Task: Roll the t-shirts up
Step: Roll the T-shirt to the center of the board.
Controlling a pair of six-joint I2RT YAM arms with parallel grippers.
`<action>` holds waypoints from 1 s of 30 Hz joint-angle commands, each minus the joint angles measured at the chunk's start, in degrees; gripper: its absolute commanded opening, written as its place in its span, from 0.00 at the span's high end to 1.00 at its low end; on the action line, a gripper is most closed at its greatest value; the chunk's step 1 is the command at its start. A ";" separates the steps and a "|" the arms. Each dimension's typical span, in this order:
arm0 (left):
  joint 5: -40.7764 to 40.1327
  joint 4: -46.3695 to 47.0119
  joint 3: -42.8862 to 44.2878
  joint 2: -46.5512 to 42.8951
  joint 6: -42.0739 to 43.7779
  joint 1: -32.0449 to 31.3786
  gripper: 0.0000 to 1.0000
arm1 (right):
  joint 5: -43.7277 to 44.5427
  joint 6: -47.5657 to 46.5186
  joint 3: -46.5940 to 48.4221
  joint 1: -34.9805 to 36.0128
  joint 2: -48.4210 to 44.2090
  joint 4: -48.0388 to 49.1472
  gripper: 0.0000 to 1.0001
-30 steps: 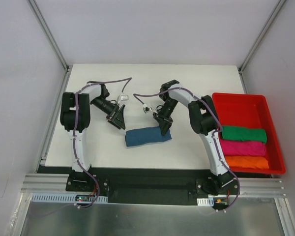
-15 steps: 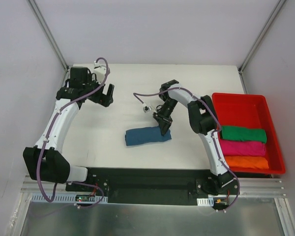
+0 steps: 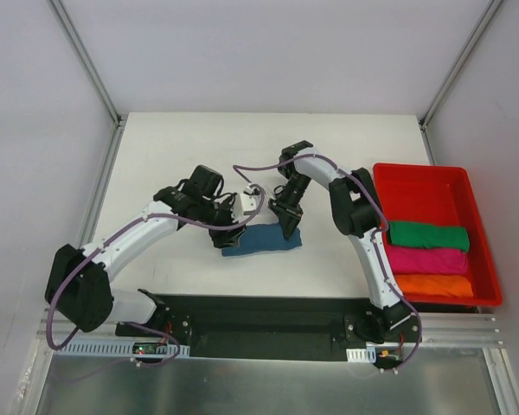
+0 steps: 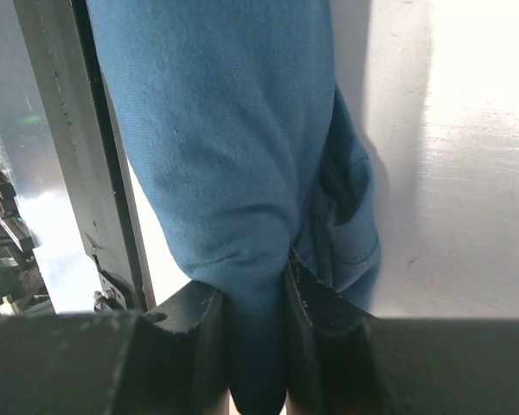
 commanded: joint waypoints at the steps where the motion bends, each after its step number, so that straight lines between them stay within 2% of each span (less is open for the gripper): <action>1: 0.65 8.69 -0.40 3.87 -1.99 -0.16 0.40 | 13.11 -0.90 -1.32 0.59 4.80 -10.96 0.94; 7: -0.58 14.32 -0.75 12.30 -2.52 -0.16 0.45 | 13.02 -0.81 -1.32 0.51 4.80 -10.96 0.94; 11: -2.68 15.47 0.12 16.70 -2.69 -0.33 0.48 | 11.97 -1.86 -1.67 -0.02 3.83 -10.96 0.86; 13: -3.39 15.03 1.18 18.02 -3.66 -0.25 0.49 | 10.22 -2.13 -1.32 -0.72 3.22 -10.87 0.85; 14: -3.92 15.03 1.53 18.29 -3.75 -0.33 0.48 | 9.69 -2.04 -1.14 -1.51 2.17 -10.87 0.79; 15: -4.10 15.03 1.80 18.56 -3.92 -0.33 0.48 | 8.99 -1.61 -0.71 -1.95 1.38 -10.87 0.67; 16: -4.36 14.94 2.06 19.08 -4.27 -0.33 0.48 | 8.46 -1.52 -0.09 -2.48 0.15 -10.87 0.41; 17: -4.71 14.94 2.41 19.35 -4.36 -0.33 0.48 | 8.02 -1.43 0.00 -3.44 -2.82 -10.87 0.05; 20: -5.33 14.68 3.20 20.14 -4.98 -0.33 0.48 | 6.79 -1.52 0.27 -5.72 -8.90 -10.87 0.04; 24: -3.06 14.07 2.94 19.70 -4.46 -0.07 0.46 | 3.99 1.02 -0.08 -11.35 -22.49 -7.54 0.04; 26: -1.12 13.19 2.94 19.26 -4.02 0.28 0.44 | 3.18 8.65 -4.62 -15.91 -29.10 2.62 0.04; 27: 1.15 12.92 3.12 19.26 -3.84 0.63 0.43 | 3.27 12.60 -8.05 -17.41 -37.92 8.41 0.04; 28: 2.57 12.48 3.64 19.43 -4.01 0.98 0.42 | 4.57 19.94 -12.09 -19.69 -42.97 22.91 0.04; 29: 3.89 11.26 4.17 19.78 -4.19 1.42 0.41 | 6.59 24.11 -23.52 -20.32 -47.80 31.15 0.04; 30: 5.81 10.47 4.78 20.05 -4.80 2.56 0.41 | 8.78 26.06 -28.77 -20.59 -53.42 38.88 0.04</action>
